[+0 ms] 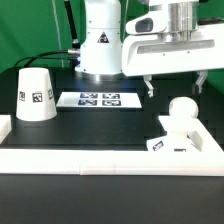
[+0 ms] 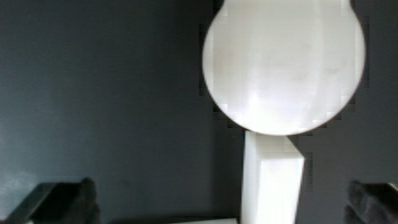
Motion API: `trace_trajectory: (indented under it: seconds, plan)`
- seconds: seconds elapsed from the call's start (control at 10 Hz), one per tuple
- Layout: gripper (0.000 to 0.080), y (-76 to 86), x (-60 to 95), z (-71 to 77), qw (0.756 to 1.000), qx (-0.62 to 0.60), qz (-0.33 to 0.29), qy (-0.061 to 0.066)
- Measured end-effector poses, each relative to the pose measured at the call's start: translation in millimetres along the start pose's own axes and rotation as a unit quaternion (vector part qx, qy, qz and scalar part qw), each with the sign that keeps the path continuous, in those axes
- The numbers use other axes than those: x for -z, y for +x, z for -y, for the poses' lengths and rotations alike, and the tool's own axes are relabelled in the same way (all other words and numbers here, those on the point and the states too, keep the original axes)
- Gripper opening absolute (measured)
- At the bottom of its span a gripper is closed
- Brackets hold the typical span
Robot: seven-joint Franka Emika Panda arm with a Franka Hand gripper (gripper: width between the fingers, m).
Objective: Assemble lamp
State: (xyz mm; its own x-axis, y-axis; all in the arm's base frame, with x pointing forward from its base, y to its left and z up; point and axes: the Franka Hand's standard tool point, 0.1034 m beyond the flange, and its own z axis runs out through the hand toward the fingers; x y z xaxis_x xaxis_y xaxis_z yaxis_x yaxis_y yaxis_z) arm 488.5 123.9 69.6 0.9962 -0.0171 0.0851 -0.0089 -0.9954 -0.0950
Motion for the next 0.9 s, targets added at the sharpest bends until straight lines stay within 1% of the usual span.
trace_trajectory:
  seconds: [0.2, 0.3, 0.6, 0.8, 0.9]
  plan:
    - [0.0699, -5.7, -6.3, 15.0, 1.000, 0.005, 0.002, 0.002]
    - [0.0699, -7.0, -8.3, 19.1, 1.000, 0.009, 0.003, 0.002]
    - [0.0699, -14.8, -16.6, 18.3, 1.000, 0.011, 0.016, 0.000]
    - [0.0699, -13.1, -15.7, 18.4, 1.000, 0.010, 0.023, 0.000]
    - [0.0699, -16.8, -16.6, 17.5, 0.999, 0.010, 0.040, -0.002]
